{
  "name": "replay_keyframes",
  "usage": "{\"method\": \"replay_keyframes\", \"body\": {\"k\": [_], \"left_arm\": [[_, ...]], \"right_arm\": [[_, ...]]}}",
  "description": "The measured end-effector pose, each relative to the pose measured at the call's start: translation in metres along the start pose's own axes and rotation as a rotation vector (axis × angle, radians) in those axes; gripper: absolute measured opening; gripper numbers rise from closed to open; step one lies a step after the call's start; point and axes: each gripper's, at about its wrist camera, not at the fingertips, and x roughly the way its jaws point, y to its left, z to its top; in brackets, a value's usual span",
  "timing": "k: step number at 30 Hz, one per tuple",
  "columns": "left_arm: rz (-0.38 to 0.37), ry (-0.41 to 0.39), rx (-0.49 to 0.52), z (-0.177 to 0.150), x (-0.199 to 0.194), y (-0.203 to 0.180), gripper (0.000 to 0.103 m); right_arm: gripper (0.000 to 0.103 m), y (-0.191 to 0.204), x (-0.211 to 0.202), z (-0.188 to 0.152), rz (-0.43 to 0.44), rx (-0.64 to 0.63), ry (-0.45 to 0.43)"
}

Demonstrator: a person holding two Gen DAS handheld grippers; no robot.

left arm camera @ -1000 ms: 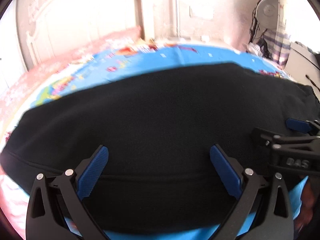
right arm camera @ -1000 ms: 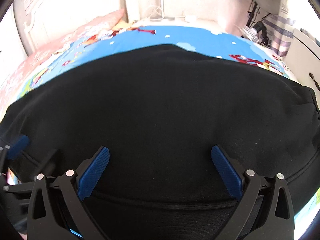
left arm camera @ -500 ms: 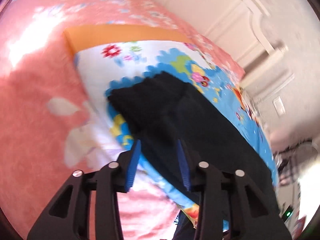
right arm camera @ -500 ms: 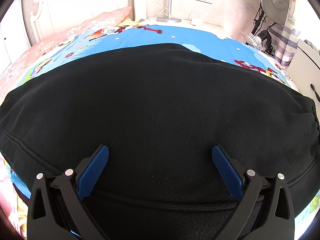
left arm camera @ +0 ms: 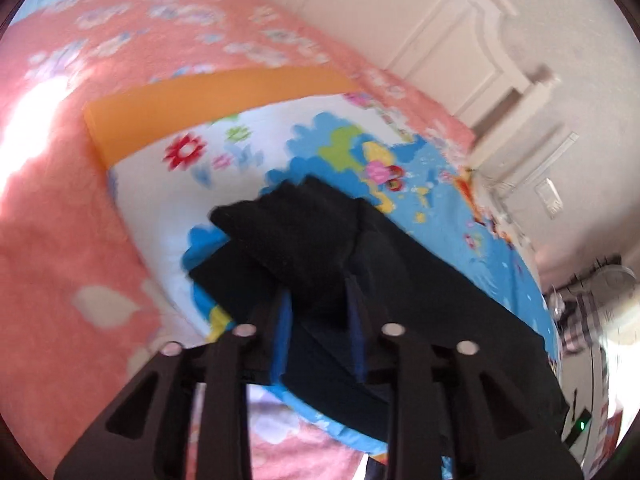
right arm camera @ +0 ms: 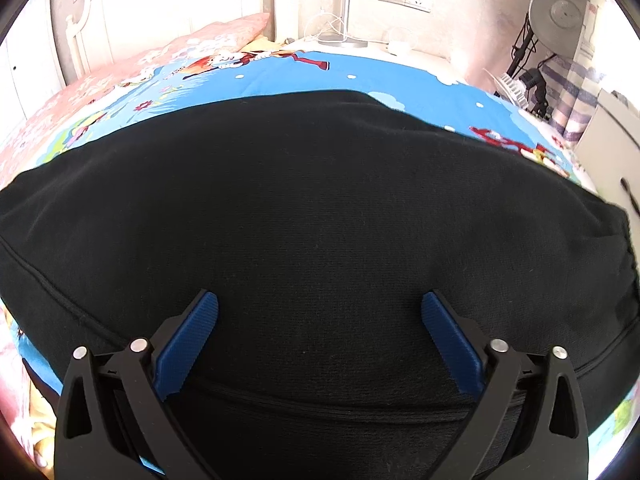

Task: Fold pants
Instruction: 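Grasp the pant leg end with the left gripper and lift it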

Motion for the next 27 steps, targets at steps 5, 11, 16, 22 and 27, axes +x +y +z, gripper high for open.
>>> {"method": "replay_keyframes", "body": {"k": [5, 11, 16, 22, 27], "left_arm": [[-0.021, 0.007, -0.145, -0.007, 0.001, 0.034, 0.055], [-0.095, 0.03, -0.264, -0.011, 0.005, 0.054, 0.054], [-0.116, 0.049, -0.283, -0.006, 0.017, 0.062, 0.05], [-0.168, 0.07, -0.287, -0.003, 0.026, 0.064, 0.045], [-0.192, 0.076, -0.29, -0.002, 0.032, 0.066, 0.031]], "right_arm": [[0.063, 0.068, -0.044, 0.048, 0.229, -0.167, -0.155], [0.061, 0.148, -0.008, 0.086, 0.55, -0.204, 0.004], [0.053, 0.188, 0.027, 0.074, 0.5, -0.29, 0.09], [0.05, 0.191, 0.034, 0.055, 0.452, -0.333, 0.073], [0.067, 0.194, 0.035, 0.053, 0.488, -0.331, 0.071]]}}
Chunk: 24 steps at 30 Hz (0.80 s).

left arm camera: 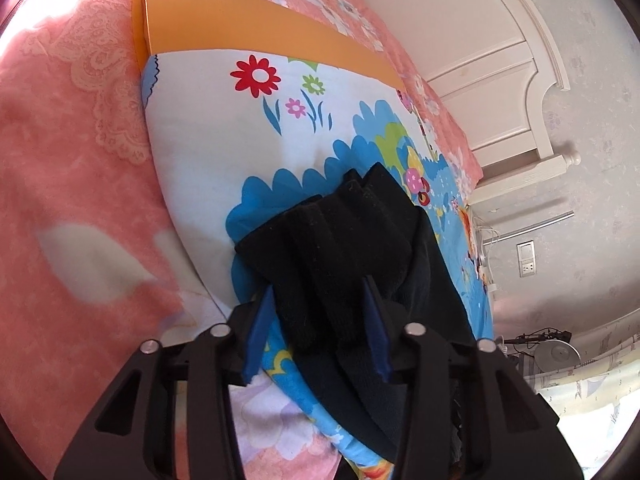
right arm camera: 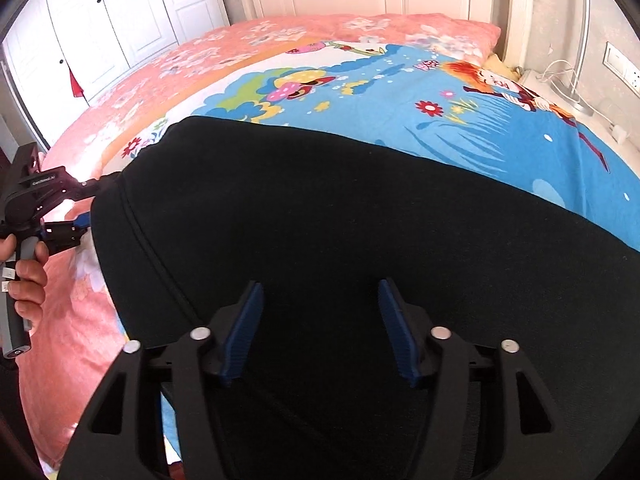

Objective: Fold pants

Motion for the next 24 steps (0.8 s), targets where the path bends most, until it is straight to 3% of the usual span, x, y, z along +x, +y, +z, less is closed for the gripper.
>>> {"method": "replay_keyframes", "body": {"k": [1, 2, 5, 10, 12, 16, 19, 21, 24], "left_arm": [[-0.012, 0.003, -0.002, 0.001, 0.001, 0.001, 0.018], [-0.013, -0.001, 0.007, 0.002, 0.0, -0.001, 0.015], [0.009, -0.048, 0.103, -0.002, -0.015, -0.023, 0.011], [0.21, -0.163, 0.479, -0.034, -0.039, -0.115, 0.011], [0.294, -0.213, 0.657, -0.059, -0.041, -0.158, 0.011], [0.445, -0.323, 1.044, -0.14, -0.029, -0.243, 0.011], [0.478, -0.372, 1.328, -0.228, -0.003, -0.283, 0.011], [0.49, -0.397, 1.562, -0.303, 0.027, -0.288, 0.011], [0.496, -0.301, 1.795, -0.377, 0.072, -0.268, 0.011]], "right_arm": [[0.076, 0.0, -0.002, 0.0, 0.02, 0.014, 0.003], [0.085, -0.001, -0.006, -0.001, 0.035, 0.033, 0.006], [0.088, -0.01, -0.025, -0.003, 0.09, 0.109, -0.01], [0.088, -0.054, -0.065, 0.002, 0.149, 0.249, -0.04], [0.088, -0.085, -0.083, 0.002, 0.221, 0.367, -0.053], [0.088, -0.145, -0.112, -0.007, 0.402, 0.587, -0.099], [0.089, -0.174, -0.128, -0.016, 0.454, 0.681, -0.136], [0.089, -0.19, -0.136, -0.024, 0.469, 0.723, -0.155], [0.089, -0.205, -0.135, -0.036, 0.482, 0.763, -0.14]]}}
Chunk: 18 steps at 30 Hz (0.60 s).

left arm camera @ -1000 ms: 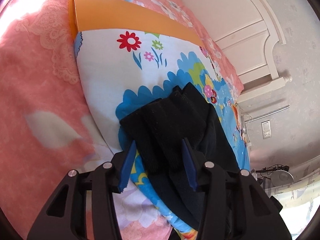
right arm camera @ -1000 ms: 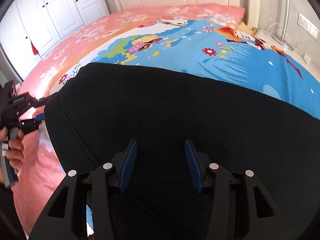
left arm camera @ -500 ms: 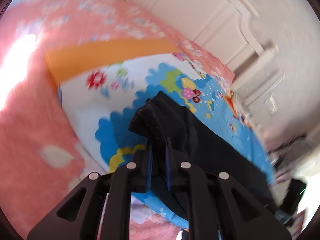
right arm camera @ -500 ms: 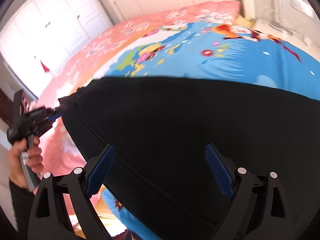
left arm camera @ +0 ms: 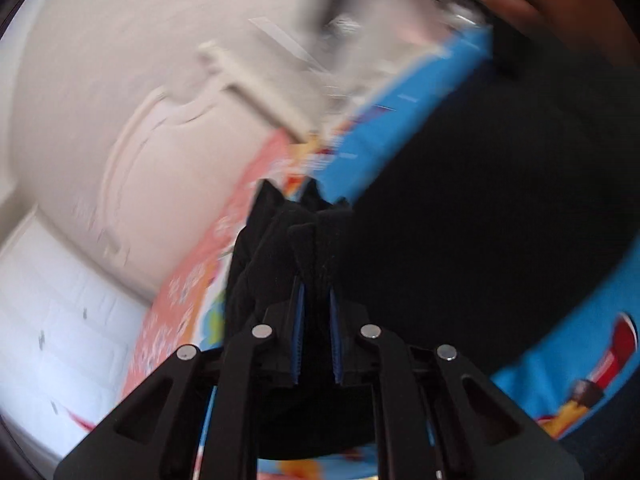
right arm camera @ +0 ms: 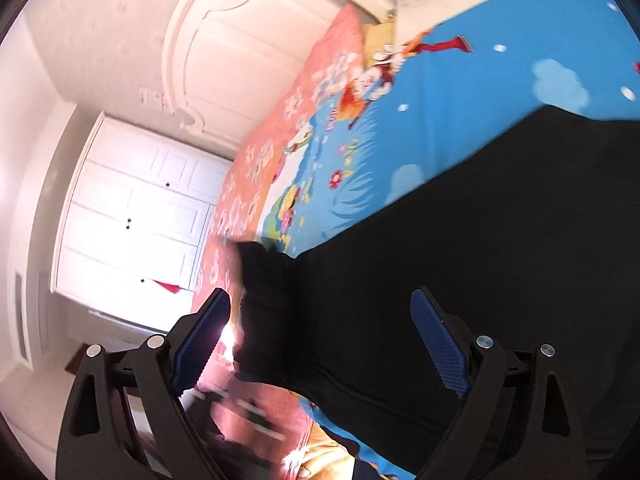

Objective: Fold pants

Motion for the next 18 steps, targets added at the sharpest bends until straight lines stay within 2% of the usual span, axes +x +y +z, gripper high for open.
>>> {"method": "replay_keyframes", "body": {"k": [1, 2, 3, 4, 9, 14, 18], "left_arm": [[-0.034, 0.009, 0.034, -0.003, 0.003, -0.019, 0.011], [-0.031, 0.018, 0.049, -0.005, 0.006, -0.029, 0.011], [0.011, 0.015, 0.059, -0.007, 0.007, -0.035, 0.011], [0.019, 0.015, 0.052, -0.008, 0.007, -0.035, 0.011], [0.01, -0.02, -0.033, -0.006, 0.001, -0.016, 0.011], [0.007, -0.074, -0.121, -0.004, -0.011, 0.003, 0.011], [0.009, -0.098, -0.164, -0.007, -0.017, 0.014, 0.011]], "right_arm": [[0.089, -0.005, -0.001, -0.002, 0.004, 0.012, 0.011], [0.089, -0.007, -0.001, -0.002, 0.004, 0.016, 0.017], [0.089, -0.01, -0.002, -0.003, 0.004, 0.019, 0.022], [0.089, -0.013, -0.004, -0.002, 0.003, 0.022, 0.027], [0.089, -0.008, 0.015, -0.007, 0.012, 0.021, 0.111], [0.089, 0.008, 0.059, -0.016, -0.001, -0.005, 0.248], [0.087, 0.013, 0.09, -0.023, -0.01, -0.003, 0.322]]}}
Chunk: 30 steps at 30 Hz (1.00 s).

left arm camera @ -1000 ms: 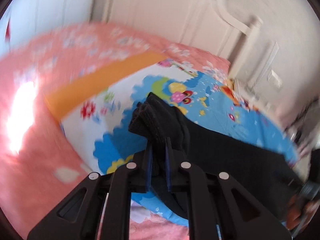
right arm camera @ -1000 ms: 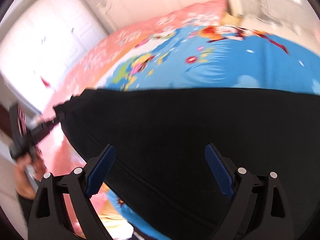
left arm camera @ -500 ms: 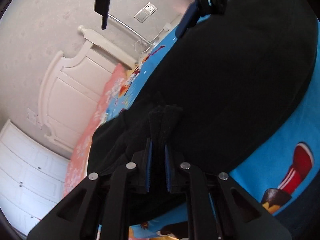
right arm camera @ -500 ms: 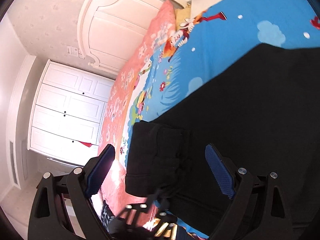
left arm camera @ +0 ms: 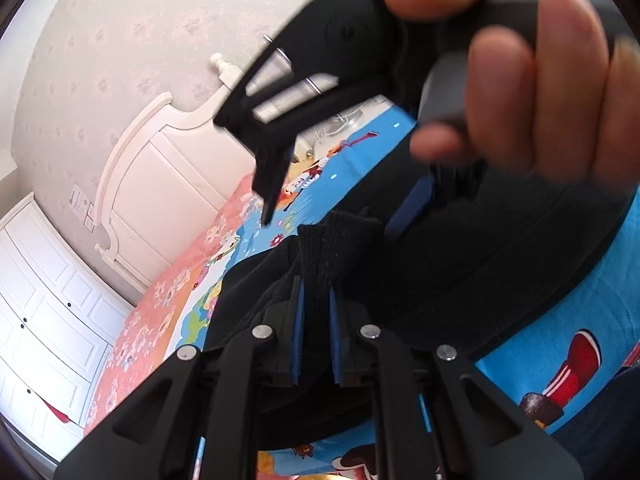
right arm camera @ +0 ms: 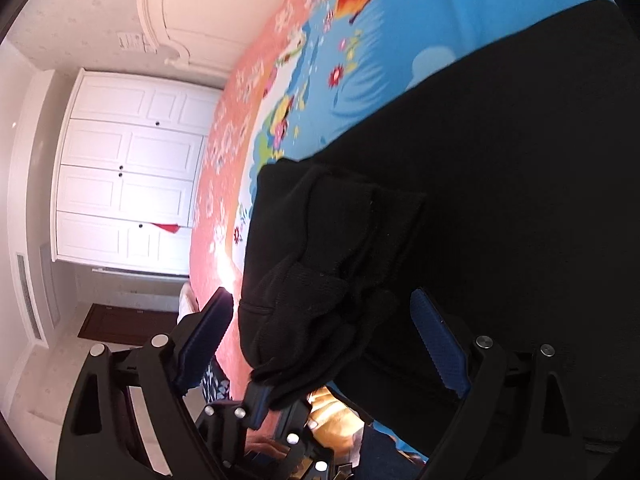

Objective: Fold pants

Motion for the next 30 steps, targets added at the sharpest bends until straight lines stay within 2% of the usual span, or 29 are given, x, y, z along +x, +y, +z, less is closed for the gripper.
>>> {"method": "replay_keyframes", "body": {"k": [1, 3, 6, 7, 9, 13, 15, 19, 23, 25, 30], "left_arm": [[-0.002, -0.002, -0.008, 0.0, -0.001, 0.002, 0.011], [-0.005, -0.011, -0.009, 0.0, -0.002, 0.002, 0.011], [-0.024, -0.029, 0.005, 0.0, -0.003, -0.006, 0.011], [-0.02, -0.029, 0.017, 0.0, -0.002, -0.009, 0.011], [-0.025, -0.033, 0.032, 0.001, -0.001, -0.014, 0.011], [-0.028, -0.087, 0.081, 0.013, -0.009, -0.032, 0.011], [-0.063, -0.123, 0.083, 0.026, -0.013, -0.045, 0.011], [-0.125, -0.157, 0.124, 0.045, -0.011, -0.08, 0.011], [-0.177, -0.135, 0.148, 0.05, -0.005, -0.105, 0.011], [-0.186, -0.122, 0.157, 0.047, -0.005, -0.111, 0.011], [-0.179, -0.13, 0.155, 0.048, -0.007, -0.105, 0.011]], "right_arm": [[0.086, 0.001, 0.005, 0.0, 0.001, -0.003, 0.013], [0.078, 0.001, 0.014, 0.002, 0.013, 0.002, 0.027], [0.049, 0.006, 0.027, 0.008, -0.02, -0.048, 0.029], [0.036, 0.006, 0.027, 0.007, -0.037, -0.06, 0.021], [0.028, 0.004, 0.021, 0.008, -0.031, -0.083, -0.003], [0.026, 0.002, -0.015, 0.005, -0.045, -0.145, -0.064], [0.025, -0.004, -0.039, 0.004, -0.057, -0.166, -0.106], [0.024, -0.037, -0.071, 0.005, -0.073, -0.119, -0.146], [0.024, -0.068, -0.073, 0.0, -0.1, -0.085, -0.14], [0.024, -0.082, -0.072, -0.005, -0.087, -0.075, -0.136], [0.024, -0.076, -0.077, -0.01, -0.096, -0.113, -0.145]]}}
